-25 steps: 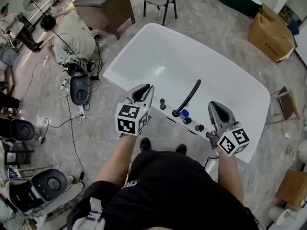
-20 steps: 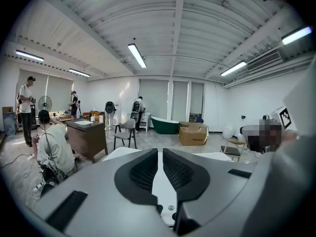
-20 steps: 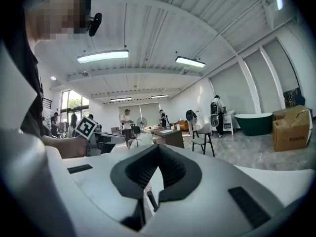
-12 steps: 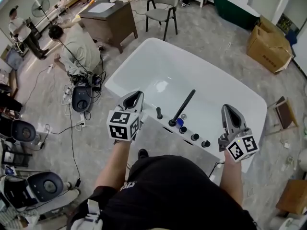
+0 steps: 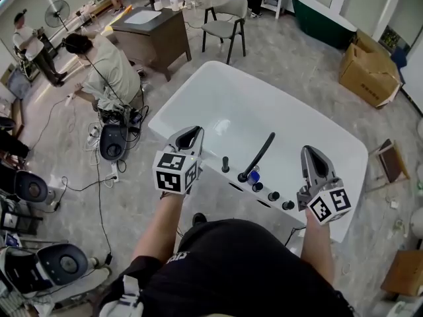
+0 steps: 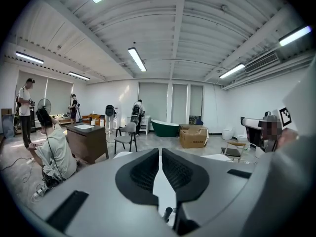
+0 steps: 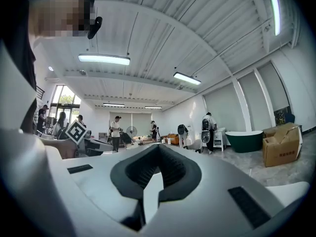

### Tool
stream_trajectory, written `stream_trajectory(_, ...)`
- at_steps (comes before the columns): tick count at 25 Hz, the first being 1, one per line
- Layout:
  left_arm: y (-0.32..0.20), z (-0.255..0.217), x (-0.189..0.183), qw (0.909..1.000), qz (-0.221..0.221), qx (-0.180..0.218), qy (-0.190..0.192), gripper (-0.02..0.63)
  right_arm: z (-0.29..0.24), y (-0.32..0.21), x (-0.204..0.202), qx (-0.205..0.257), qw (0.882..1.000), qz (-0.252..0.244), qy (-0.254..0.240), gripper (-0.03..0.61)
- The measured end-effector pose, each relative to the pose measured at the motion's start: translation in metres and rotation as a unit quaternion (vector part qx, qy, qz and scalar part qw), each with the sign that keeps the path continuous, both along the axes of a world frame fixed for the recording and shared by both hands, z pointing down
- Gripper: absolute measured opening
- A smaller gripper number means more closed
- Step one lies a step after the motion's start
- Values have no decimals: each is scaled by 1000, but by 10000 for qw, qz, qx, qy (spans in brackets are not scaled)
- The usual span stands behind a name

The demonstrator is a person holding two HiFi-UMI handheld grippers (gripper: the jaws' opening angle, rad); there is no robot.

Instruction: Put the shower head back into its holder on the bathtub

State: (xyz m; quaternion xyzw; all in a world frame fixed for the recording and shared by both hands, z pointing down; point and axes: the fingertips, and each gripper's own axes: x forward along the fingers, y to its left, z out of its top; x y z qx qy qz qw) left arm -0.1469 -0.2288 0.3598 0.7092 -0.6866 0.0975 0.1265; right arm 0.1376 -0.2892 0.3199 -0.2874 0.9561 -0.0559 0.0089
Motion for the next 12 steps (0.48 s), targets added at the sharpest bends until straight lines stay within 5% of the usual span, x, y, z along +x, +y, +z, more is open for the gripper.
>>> stream_trajectory(12, 7, 11, -16, 9999, -48, -88, 107, 34, 7, 4, -32, -140, 9997, -185, 90, 11)
